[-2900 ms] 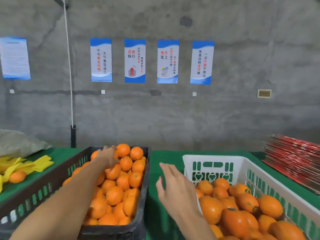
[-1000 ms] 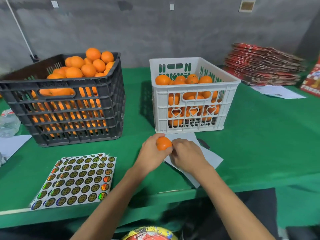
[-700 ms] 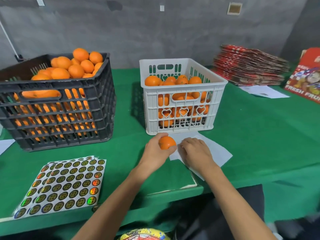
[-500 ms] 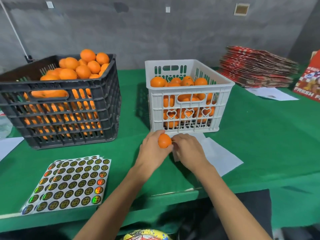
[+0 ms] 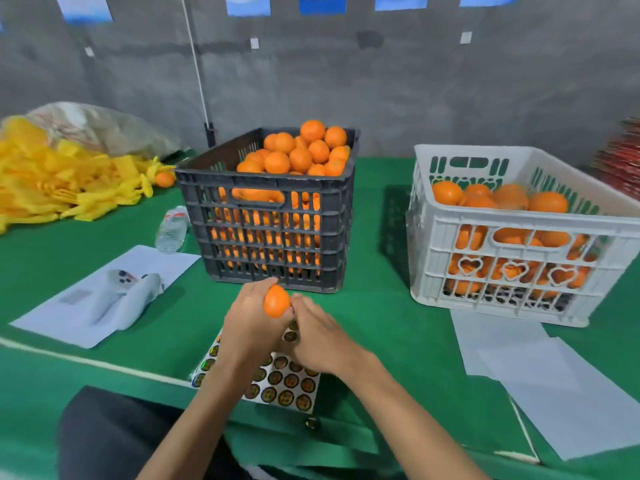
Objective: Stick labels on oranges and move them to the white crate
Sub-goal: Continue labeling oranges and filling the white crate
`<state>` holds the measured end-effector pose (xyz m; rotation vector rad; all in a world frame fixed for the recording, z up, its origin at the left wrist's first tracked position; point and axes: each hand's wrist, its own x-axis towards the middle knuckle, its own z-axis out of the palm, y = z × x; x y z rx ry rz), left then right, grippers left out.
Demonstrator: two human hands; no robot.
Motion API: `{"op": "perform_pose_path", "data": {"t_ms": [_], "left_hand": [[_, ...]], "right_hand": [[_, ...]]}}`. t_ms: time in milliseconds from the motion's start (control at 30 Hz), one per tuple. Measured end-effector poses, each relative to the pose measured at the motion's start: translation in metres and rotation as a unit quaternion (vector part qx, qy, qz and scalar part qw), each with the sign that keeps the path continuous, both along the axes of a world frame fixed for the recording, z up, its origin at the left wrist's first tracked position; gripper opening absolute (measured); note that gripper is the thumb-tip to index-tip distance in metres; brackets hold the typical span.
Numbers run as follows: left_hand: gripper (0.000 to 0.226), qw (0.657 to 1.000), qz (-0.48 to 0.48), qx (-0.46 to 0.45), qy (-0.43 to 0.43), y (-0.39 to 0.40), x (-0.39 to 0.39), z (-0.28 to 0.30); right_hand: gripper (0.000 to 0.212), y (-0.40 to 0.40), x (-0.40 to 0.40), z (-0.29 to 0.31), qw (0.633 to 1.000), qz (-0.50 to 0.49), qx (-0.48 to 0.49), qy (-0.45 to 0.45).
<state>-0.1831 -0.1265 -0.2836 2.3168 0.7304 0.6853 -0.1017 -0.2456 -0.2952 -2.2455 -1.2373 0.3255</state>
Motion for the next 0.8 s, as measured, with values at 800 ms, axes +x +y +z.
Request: {"op": "perform_pose_path", "data": {"t_ms": [800], "left_hand": [[0.05, 0.973, -0.18, -0.146, 0.009, -0.07, 0.096, -0.03]], "right_hand": [[0.058, -0.136, 0.117, -0.023, 0.992, -0.055, -0.062, -0.097]]}}
